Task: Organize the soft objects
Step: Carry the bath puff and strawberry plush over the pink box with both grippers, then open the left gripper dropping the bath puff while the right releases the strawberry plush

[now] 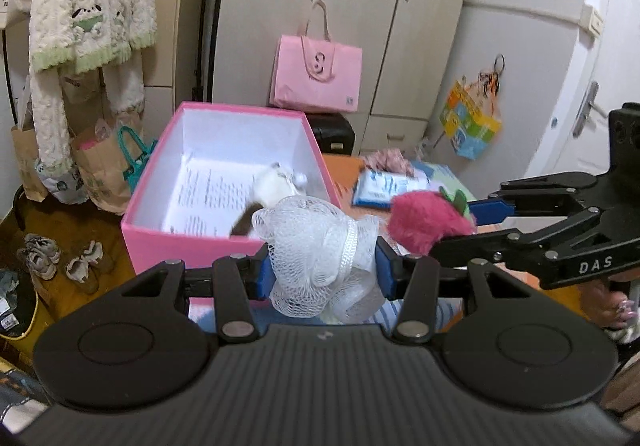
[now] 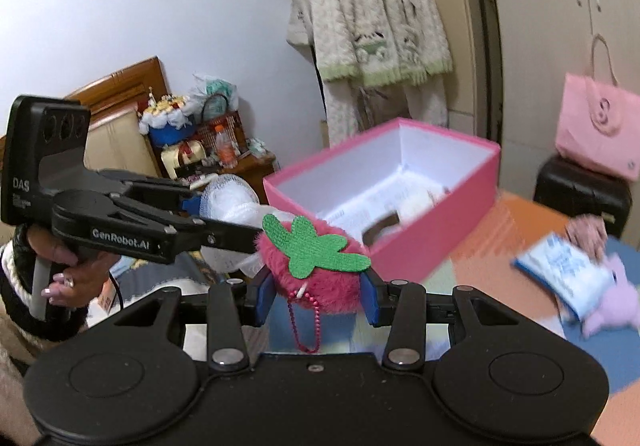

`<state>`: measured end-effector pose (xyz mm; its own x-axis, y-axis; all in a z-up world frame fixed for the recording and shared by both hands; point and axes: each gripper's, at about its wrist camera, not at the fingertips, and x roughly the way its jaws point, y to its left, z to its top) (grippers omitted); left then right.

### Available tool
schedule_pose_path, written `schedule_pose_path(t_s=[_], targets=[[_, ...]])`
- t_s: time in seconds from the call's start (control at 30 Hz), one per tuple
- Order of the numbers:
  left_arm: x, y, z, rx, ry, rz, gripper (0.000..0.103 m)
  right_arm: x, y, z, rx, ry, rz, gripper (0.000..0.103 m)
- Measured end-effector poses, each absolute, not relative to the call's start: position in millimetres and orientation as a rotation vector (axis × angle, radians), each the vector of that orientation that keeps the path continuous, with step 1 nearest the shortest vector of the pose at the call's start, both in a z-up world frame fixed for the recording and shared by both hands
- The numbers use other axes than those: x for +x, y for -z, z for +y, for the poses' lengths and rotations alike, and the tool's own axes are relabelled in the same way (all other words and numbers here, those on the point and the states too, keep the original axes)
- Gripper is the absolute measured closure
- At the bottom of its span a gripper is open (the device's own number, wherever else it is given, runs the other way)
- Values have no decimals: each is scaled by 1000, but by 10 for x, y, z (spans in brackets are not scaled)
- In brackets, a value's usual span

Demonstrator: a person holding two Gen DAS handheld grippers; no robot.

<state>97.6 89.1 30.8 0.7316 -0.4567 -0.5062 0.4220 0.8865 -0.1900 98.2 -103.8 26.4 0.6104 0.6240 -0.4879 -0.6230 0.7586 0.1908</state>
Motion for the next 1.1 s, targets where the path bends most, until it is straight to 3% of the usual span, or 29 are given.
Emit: schedule_pose_path(t_s=[0.37,0.73,1.1], targets=[[1665,-456,1002,-14,393,528,56,1805,-515,-775,17,-774,551,54],[2534,-5,960,192,286,702,56,2674,-41,-409,-128,-819,730,54],[2665,147,816,364,323,763,53,2875,248,-268,-214,-869,841,53]])
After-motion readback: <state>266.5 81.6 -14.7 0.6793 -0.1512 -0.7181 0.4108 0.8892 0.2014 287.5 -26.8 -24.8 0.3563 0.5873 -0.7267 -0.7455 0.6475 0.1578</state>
